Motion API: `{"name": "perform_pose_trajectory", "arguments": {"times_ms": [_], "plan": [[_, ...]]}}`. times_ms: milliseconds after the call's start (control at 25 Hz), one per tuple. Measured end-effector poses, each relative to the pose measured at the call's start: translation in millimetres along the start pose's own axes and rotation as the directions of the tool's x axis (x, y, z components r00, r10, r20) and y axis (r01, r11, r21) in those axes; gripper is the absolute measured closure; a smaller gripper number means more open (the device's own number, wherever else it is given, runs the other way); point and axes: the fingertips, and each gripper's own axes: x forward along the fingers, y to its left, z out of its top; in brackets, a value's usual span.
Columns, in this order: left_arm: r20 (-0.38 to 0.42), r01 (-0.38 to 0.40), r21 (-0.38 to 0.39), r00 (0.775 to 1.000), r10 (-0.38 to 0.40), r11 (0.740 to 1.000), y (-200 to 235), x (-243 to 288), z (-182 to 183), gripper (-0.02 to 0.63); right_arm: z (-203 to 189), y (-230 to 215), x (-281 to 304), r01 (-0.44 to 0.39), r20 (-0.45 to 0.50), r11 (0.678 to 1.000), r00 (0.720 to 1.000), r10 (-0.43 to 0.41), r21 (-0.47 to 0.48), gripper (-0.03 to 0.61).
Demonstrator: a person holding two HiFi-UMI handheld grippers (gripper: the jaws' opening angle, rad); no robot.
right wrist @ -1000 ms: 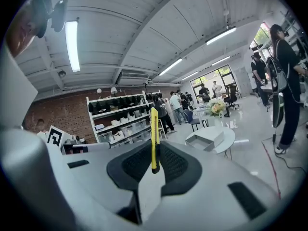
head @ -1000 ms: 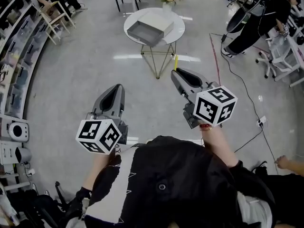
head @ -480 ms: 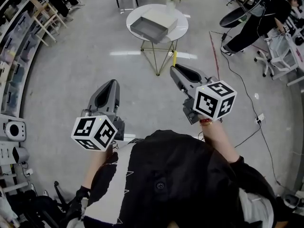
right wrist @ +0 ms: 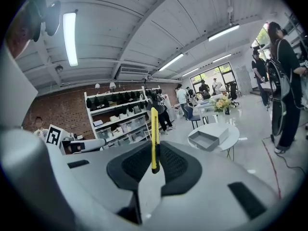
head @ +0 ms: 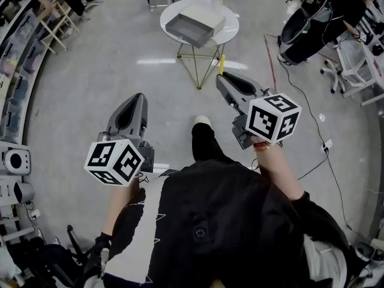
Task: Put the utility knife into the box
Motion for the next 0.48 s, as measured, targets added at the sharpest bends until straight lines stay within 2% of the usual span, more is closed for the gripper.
{"name": "perform_pose_trajectory", "arguments": {"times_ms": [320,480], "plan": [[-0.01,-0.049,-0.018,0.999,0.049,0.999,14,-9,-5,0.603,-2,0,16,-0.02,-0.017,1.0,1.0,0.02,0.012,0.522],[-0.02,-0.049,-0.018,0.999,0.049,0.999,15,-7,-9,0.603,-5,2,22,-0.031,-0.024,0.999,0.999,0.032,0.015,0.522]]}}
